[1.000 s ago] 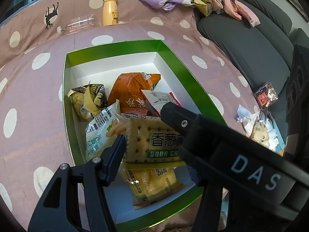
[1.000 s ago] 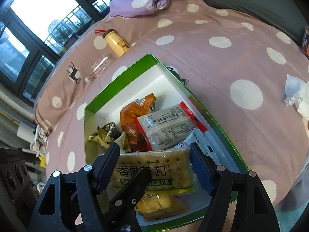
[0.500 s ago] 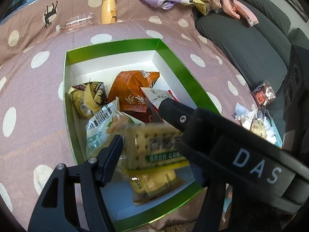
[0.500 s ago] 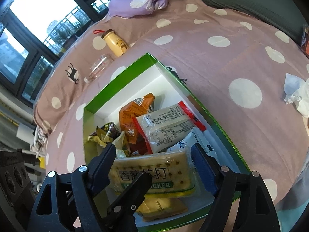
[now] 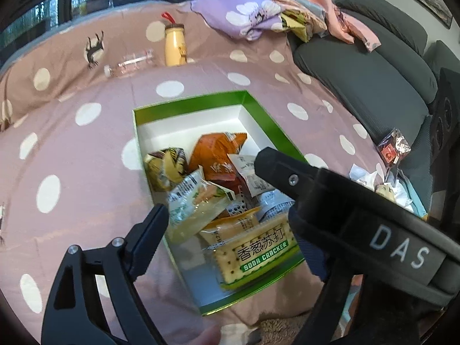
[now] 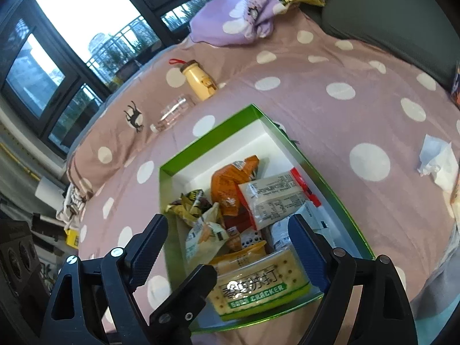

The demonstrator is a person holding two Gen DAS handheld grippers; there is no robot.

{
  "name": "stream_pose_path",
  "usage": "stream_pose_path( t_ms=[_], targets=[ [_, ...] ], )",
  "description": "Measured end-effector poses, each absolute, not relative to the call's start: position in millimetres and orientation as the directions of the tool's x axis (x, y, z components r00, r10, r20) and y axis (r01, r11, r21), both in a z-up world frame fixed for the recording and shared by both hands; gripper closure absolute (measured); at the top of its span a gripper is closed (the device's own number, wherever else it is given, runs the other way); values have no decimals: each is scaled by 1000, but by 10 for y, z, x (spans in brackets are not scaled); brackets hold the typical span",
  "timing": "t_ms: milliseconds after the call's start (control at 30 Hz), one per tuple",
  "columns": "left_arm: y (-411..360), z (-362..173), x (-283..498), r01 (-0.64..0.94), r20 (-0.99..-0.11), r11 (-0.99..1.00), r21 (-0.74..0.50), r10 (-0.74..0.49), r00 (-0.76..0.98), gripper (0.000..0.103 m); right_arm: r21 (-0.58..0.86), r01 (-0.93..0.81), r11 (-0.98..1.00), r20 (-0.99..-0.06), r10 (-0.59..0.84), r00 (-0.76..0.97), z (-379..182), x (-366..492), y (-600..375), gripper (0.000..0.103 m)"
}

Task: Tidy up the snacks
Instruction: 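Raise the open right gripper away from the box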

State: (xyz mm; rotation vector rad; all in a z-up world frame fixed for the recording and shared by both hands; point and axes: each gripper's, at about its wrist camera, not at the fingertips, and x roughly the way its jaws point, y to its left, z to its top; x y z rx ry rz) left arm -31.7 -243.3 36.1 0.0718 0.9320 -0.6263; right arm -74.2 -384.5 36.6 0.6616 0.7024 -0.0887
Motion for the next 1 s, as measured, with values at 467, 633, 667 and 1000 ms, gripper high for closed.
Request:
stream_pose_path(
  t_ms=[467, 633, 667, 1000],
  targets=[
    [-2158, 550, -438, 507, -741, 839, -198, -466, 483, 17, 509, 254, 823, -595, 123, 794, 580, -905, -3663, 15],
    [-2116, 560, -457, 502, -739, 842, -197, -464, 488, 17, 504, 258, 824, -597, 117, 794, 593, -932, -3637, 15],
    [-2109, 560, -461, 502, -739, 842, -197, -464, 489, 17, 503, 259, 825, -597, 115, 794, 595, -941, -3630, 15],
    [-2070, 555, -481, 502, -738, 843, -192, -461, 492, 17, 502, 259, 825, -598, 114, 793, 591, -956, -3624, 15]
  ],
)
